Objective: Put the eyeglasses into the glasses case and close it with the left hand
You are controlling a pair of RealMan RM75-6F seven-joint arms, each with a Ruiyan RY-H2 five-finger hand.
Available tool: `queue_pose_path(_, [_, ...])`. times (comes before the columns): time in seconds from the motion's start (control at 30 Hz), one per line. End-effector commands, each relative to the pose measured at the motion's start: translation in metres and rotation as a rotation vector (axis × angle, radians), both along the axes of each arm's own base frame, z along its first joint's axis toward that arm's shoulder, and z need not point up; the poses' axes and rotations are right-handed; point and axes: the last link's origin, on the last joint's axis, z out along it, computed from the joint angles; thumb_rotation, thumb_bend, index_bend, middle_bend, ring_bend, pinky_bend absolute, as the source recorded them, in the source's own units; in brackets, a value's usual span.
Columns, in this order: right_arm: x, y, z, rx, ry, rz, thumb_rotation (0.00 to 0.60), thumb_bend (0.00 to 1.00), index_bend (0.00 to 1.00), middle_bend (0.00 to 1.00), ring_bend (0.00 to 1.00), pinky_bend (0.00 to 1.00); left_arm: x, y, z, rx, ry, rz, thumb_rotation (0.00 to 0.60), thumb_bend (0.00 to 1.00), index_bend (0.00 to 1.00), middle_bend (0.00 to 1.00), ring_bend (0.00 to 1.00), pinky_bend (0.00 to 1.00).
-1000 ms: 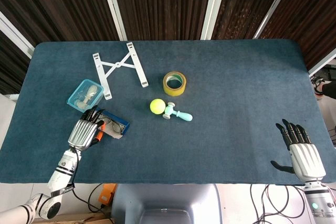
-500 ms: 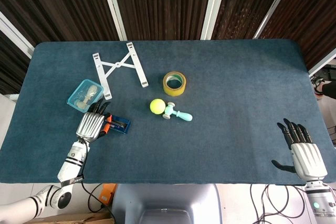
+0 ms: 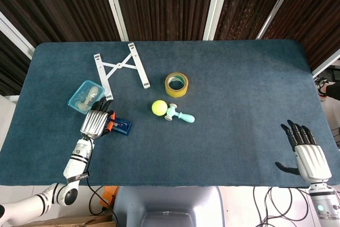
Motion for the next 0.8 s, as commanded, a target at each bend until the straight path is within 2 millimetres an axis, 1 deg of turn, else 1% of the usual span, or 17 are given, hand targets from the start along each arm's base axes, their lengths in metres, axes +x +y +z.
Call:
queue_pose_path(0.03, [0.0,0.0,0.0,0.001,0.0,0.0,0.6,0.1,0.0,0.0,0.0,0.0,0.0,0.003,-0.002,0.001,0.001,0.009,0.6,0.51,0.57,0.12,0.04,0.15])
queue_pose_path(0.1, [0.0,0.0,0.0,0.001,0.0,0.0,0.6,0.1,0.0,0.0,0.0,0.0,0.0,0.005,-0.003,0.0,0.001,0.015,0.6,0.51,0.56,0.12,0.04,0.15])
queue_pose_path(0.2, [0.0,0.0,0.001,-0.002,-0.001,-0.001,0.6,0.1,0.0,0.0,0.0,0.0,-0.001,0.008,-0.004,0.0,0.003,0.025,0.6,0.49,0.49,0.11,0.04,0.15])
queue_pose_path(0.3, [0.0,0.0,0.001,-0.004,-0.002,-0.002,0.6,0.1,0.0,0.0,0.0,0.0,-0.002,0.011,-0.006,0.003,-0.001,0.037,0.6,0.45,0.34,0.1,0.03,0.15])
queue_pose_path(0.37, [0.0,0.0,0.001,-0.005,-0.003,-0.002,0.6,0.1,0.0,0.0,0.0,0.0,-0.003,0.013,-0.006,0.01,-0.004,0.041,0.6,0.44,0.26,0.09,0.03,0.15])
queue_pose_path(0.4, [0.0,0.0,0.001,-0.005,-0.003,-0.003,0.6,0.1,0.0,0.0,0.0,0.0,-0.003,0.014,-0.006,0.014,-0.004,0.043,0.6,0.43,0.22,0.08,0.03,0.15])
queue_pose_path(0.47, [0.0,0.0,0.002,-0.005,-0.003,-0.003,0.6,0.1,0.0,0.0,0.0,0.0,-0.004,0.016,-0.006,0.018,-0.005,0.044,0.6,0.43,0.17,0.07,0.03,0.15])
queue_pose_path(0.67, [0.0,0.0,0.002,-0.007,-0.004,-0.002,0.6,0.1,0.0,0.0,0.0,0.0,-0.007,0.018,-0.007,0.021,-0.016,0.063,0.6,0.43,0.14,0.06,0.02,0.15])
queue_pose_path(0.8, [0.0,0.001,0.002,-0.008,-0.002,0.0,0.6,0.1,0.0,0.0,0.0,0.0,-0.002,0.011,0.004,0.042,-0.095,0.027,0.6,0.43,0.08,0.04,0.02,0.15])
